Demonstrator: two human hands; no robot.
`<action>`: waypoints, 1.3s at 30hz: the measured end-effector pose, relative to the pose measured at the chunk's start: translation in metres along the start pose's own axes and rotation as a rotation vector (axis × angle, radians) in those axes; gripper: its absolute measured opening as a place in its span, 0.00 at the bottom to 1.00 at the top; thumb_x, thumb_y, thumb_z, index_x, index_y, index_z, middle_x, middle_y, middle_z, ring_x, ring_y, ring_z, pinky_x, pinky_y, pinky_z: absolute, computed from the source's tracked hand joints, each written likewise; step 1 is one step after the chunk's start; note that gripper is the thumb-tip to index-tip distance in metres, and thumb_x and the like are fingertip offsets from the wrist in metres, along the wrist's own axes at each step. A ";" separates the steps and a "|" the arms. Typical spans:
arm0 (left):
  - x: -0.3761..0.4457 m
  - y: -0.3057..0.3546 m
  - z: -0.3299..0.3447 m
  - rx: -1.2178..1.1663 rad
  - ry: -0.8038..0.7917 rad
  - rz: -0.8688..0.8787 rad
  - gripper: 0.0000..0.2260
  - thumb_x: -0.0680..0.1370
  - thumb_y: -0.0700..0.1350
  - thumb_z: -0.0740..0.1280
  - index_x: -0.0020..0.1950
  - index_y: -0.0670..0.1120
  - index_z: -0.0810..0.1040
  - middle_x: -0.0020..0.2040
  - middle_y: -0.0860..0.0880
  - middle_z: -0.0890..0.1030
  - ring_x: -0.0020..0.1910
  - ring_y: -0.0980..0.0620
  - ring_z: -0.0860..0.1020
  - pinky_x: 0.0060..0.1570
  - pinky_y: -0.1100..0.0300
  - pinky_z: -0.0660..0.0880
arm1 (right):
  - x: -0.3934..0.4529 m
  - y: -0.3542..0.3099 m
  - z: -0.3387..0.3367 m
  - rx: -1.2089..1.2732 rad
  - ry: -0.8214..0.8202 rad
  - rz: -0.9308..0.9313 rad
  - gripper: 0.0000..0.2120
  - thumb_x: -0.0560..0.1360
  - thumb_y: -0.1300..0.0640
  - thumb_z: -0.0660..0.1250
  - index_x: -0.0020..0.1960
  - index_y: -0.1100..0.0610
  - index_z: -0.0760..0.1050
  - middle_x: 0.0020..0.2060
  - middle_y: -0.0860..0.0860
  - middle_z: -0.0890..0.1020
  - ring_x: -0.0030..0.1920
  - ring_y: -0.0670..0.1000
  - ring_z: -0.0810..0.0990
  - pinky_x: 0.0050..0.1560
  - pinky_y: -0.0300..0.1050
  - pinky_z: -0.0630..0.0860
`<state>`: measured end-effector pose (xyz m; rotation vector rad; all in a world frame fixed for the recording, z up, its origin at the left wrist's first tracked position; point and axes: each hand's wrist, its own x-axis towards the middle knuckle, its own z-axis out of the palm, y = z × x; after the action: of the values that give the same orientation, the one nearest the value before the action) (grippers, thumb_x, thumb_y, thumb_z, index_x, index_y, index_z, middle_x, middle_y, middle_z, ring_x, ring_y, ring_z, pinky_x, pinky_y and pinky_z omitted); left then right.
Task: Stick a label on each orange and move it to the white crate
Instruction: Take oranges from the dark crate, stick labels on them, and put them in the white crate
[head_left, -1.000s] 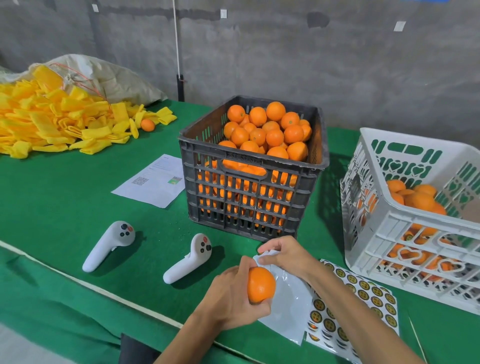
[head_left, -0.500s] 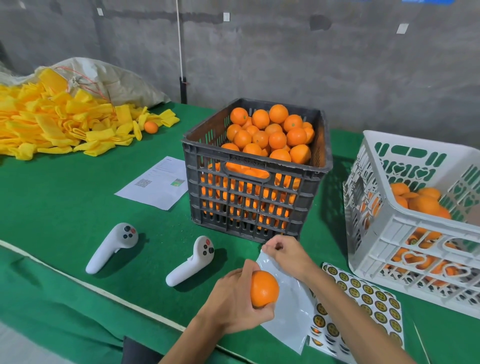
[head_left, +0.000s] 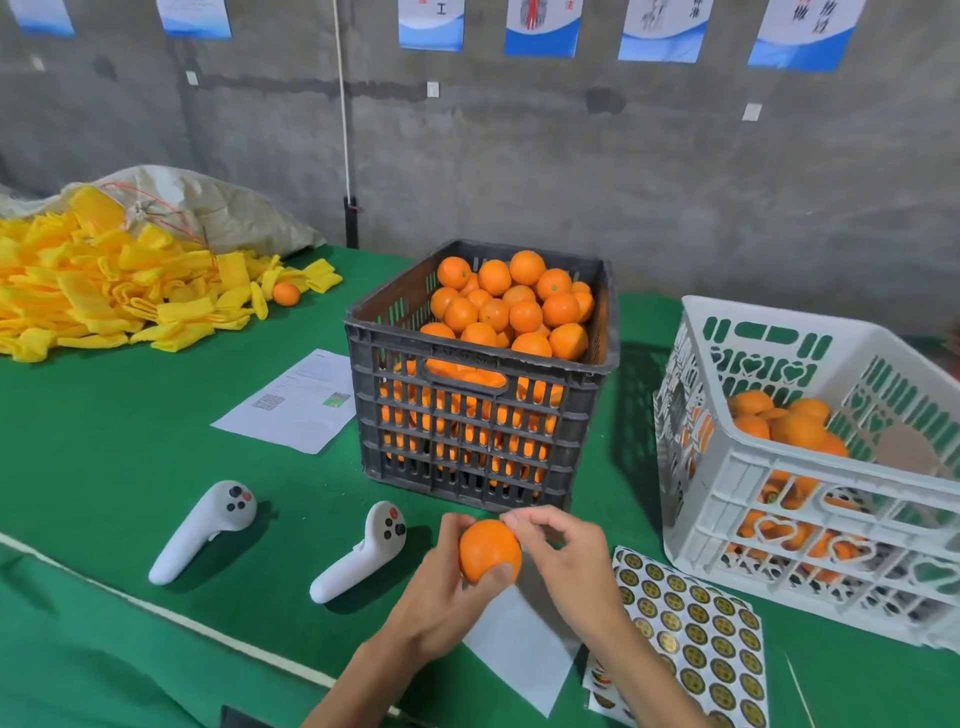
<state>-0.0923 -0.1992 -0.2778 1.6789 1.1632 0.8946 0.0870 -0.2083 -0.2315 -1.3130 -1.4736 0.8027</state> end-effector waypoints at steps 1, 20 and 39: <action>0.001 0.004 -0.001 -0.017 -0.007 0.013 0.30 0.71 0.76 0.67 0.65 0.63 0.63 0.56 0.52 0.79 0.50 0.53 0.82 0.53 0.50 0.82 | -0.003 -0.005 -0.004 0.024 -0.006 0.001 0.05 0.79 0.50 0.71 0.52 0.44 0.86 0.49 0.40 0.86 0.53 0.42 0.83 0.55 0.41 0.79; 0.062 0.177 0.087 -0.430 -0.070 0.199 0.20 0.80 0.67 0.62 0.65 0.56 0.71 0.56 0.55 0.85 0.56 0.55 0.85 0.56 0.55 0.80 | 0.006 -0.076 -0.175 -0.615 0.431 -0.351 0.39 0.74 0.34 0.70 0.79 0.49 0.65 0.71 0.43 0.74 0.67 0.40 0.73 0.65 0.37 0.71; 0.069 0.016 0.059 0.809 -0.203 -0.011 0.30 0.79 0.66 0.66 0.78 0.57 0.68 0.79 0.56 0.66 0.76 0.54 0.65 0.75 0.53 0.62 | 0.030 -0.040 -0.240 -0.892 0.524 -0.087 0.18 0.85 0.51 0.61 0.69 0.59 0.79 0.70 0.53 0.78 0.70 0.54 0.76 0.67 0.53 0.75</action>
<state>-0.0133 -0.1518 -0.2790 2.3221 1.4934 0.2156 0.3009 -0.2165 -0.1120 -1.8904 -1.4652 -0.3273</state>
